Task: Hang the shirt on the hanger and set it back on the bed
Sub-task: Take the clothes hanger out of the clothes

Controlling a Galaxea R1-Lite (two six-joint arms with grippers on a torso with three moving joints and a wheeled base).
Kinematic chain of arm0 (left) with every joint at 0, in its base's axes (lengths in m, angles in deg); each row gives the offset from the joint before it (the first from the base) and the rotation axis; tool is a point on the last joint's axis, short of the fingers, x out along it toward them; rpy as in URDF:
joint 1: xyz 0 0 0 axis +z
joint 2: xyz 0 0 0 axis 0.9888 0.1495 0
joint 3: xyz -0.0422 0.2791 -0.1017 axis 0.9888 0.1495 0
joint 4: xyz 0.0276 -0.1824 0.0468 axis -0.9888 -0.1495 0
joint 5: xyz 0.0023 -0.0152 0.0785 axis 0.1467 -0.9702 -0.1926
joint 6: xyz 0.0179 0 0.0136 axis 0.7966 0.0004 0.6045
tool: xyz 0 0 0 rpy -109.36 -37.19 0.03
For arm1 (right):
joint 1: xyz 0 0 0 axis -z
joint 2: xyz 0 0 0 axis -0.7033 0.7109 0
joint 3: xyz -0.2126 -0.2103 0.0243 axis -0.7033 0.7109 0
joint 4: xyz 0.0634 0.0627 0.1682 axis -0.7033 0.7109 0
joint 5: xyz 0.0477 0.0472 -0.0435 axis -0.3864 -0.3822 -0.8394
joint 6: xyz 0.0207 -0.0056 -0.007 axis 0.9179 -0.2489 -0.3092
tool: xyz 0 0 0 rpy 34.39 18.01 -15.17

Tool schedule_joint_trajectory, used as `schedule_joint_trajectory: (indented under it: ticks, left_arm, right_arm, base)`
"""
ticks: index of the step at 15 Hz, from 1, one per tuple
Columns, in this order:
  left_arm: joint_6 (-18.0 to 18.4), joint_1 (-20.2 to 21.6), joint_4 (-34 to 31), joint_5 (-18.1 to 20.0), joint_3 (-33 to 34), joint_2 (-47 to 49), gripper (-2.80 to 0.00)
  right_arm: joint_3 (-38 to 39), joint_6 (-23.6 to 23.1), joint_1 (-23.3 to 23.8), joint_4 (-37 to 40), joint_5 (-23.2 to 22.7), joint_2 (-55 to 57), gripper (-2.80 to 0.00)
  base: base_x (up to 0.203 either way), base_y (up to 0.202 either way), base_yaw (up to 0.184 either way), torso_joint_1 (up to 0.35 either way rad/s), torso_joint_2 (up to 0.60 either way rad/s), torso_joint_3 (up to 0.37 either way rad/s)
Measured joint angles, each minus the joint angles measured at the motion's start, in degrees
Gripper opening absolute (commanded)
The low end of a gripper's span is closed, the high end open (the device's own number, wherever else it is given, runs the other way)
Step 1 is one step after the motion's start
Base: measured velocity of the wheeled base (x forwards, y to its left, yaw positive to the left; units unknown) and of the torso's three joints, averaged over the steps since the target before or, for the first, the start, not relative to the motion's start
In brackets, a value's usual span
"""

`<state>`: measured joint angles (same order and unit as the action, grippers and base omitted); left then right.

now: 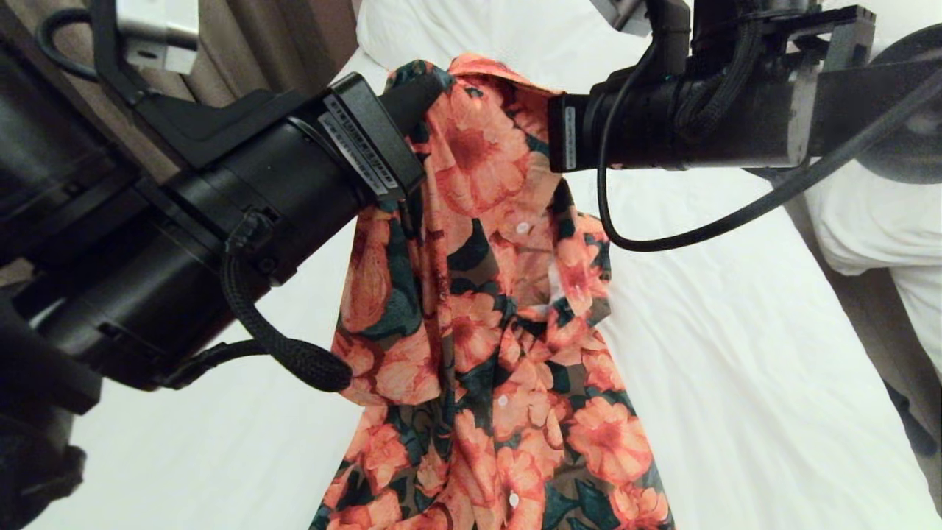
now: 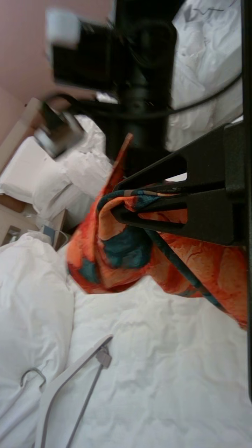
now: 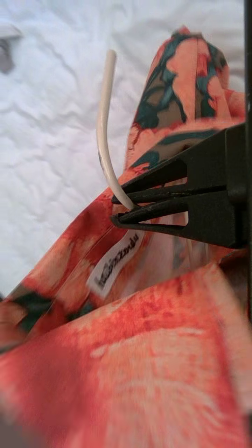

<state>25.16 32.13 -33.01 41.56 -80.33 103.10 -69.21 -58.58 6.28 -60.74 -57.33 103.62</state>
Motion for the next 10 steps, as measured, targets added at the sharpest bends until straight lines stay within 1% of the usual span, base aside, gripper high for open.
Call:
schedule_joint_trajectory:
  ticks: [1, 4, 7, 8, 10]
  left_arm:
    - [0.01, -0.04, -0.91, 0.39, 0.12, -0.14, -2.80]
    - [0.07, -0.63, -5.04, 3.37, 1.03, -1.32, -2.80]
    - [0.23, -0.74, -6.14, 3.83, 1.52, -1.93, -2.80]
    - [0.51, -0.80, -6.48, 4.77, 2.01, -2.09, -2.80]
    - [1.41, -0.83, -9.53, 8.59, 3.20, -2.94, -2.80]
  right_arm:
    - [-0.02, -0.01, 0.00, -0.70, 0.02, -0.50, -2.80]
    - [-0.02, -0.01, -0.09, -1.92, 1.34, -1.60, -2.80]
    - [-0.02, -0.01, -0.20, -2.23, 1.75, -2.45, -2.80]
    - [-0.02, -0.29, -0.22, -2.47, 1.84, -2.73, -2.80]
    - [-0.05, -0.79, -0.23, -2.60, 1.87, -3.33, -2.80]
  base:
    - [0.000, 0.000, 0.000, 0.000, 0.00, 0.000]
    - [0.000, 0.000, 0.000, 0.000, 0.00, 0.000]
    - [0.000, 0.000, 0.000, 0.000, 0.00, 0.000]
    - [0.000, 0.000, 0.000, 0.000, 0.00, 0.000]
    - [0.000, 0.000, 0.000, 0.000, 0.00, 0.000]
